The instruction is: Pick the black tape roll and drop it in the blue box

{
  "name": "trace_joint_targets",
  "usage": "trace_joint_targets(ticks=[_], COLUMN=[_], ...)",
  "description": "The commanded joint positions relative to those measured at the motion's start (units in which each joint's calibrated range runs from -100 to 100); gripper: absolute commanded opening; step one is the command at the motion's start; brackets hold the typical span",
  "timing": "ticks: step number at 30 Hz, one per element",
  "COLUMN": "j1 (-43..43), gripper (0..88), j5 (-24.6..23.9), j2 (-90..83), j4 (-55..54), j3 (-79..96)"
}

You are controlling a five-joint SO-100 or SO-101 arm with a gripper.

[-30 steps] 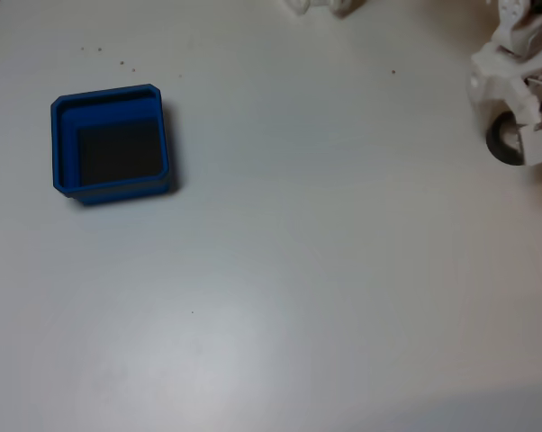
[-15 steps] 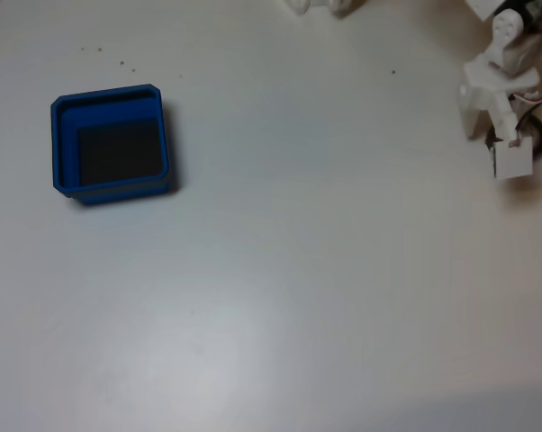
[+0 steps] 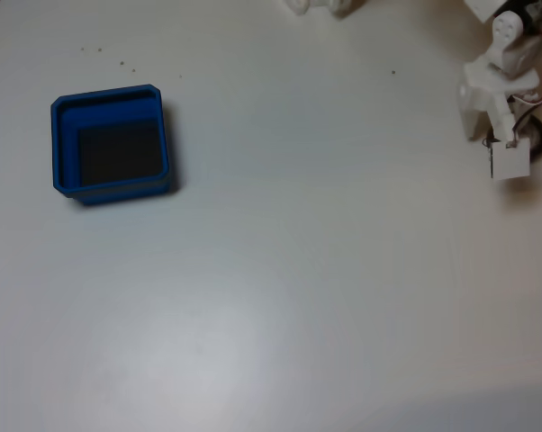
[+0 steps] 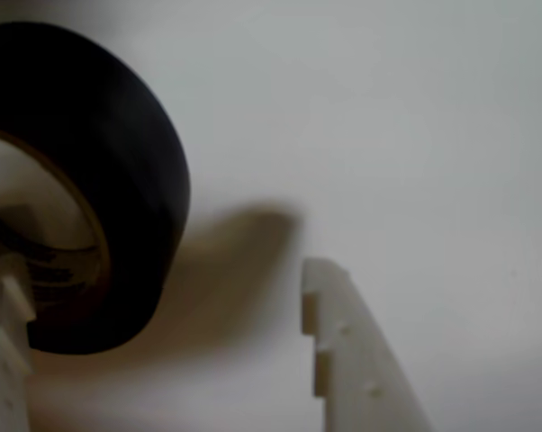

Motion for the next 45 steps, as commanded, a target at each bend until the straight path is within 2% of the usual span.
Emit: trace_joint_targets(ticks=[1, 36, 40, 45], j1=[-0.1, -1.3, -1.3, -1.3], gripper=[27.5, 27.1, 21.8, 3.5], j5=[-0.3, 0.4, 0.4, 0.4], j2=[-0.3, 6.2, 6.2, 6.1], j4=[-2.2, -6.5, -6.5, -6.5], j3=[-3.3, -3.6, -3.6, -3.6])
